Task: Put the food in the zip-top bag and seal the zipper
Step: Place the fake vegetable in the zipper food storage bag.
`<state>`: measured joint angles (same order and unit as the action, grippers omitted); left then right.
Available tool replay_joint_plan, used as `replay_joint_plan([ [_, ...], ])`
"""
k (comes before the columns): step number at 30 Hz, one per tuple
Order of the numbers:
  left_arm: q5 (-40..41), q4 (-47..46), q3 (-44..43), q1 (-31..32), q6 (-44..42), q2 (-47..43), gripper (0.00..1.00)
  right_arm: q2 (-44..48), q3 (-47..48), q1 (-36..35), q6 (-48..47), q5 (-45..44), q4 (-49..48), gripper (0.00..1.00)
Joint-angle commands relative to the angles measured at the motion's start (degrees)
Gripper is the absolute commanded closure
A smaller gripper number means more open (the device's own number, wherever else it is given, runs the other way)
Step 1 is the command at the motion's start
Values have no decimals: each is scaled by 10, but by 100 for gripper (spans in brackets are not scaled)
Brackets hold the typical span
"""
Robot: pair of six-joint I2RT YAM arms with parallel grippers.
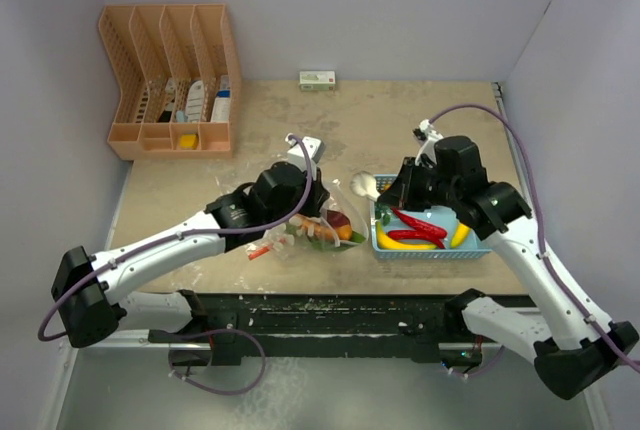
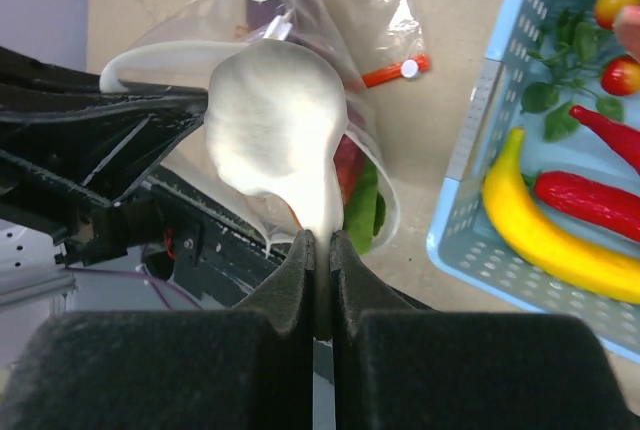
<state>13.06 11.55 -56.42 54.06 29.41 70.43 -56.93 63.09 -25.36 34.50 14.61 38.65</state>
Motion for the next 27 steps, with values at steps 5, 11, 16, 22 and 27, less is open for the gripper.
replay_joint_plan([
  [5, -2, -39, -39, -2, 8, 2, 100, 10, -13, -61, 22, 16, -51, 100],
  [11, -9, -41, -50, -2, 8, 9, 100, -13, -47, -122, 39, -1, -75, 100],
  [16, -16, -37, -56, -3, 9, 8, 100, -48, -68, -160, 55, -37, -87, 100],
  [22, -21, -27, -50, -2, 18, -12, 100, -96, -31, -162, 49, -91, -87, 100],
  [27, -21, -22, -39, -2, 27, -29, 100, -126, -6, -164, 47, -113, -110, 100],
])
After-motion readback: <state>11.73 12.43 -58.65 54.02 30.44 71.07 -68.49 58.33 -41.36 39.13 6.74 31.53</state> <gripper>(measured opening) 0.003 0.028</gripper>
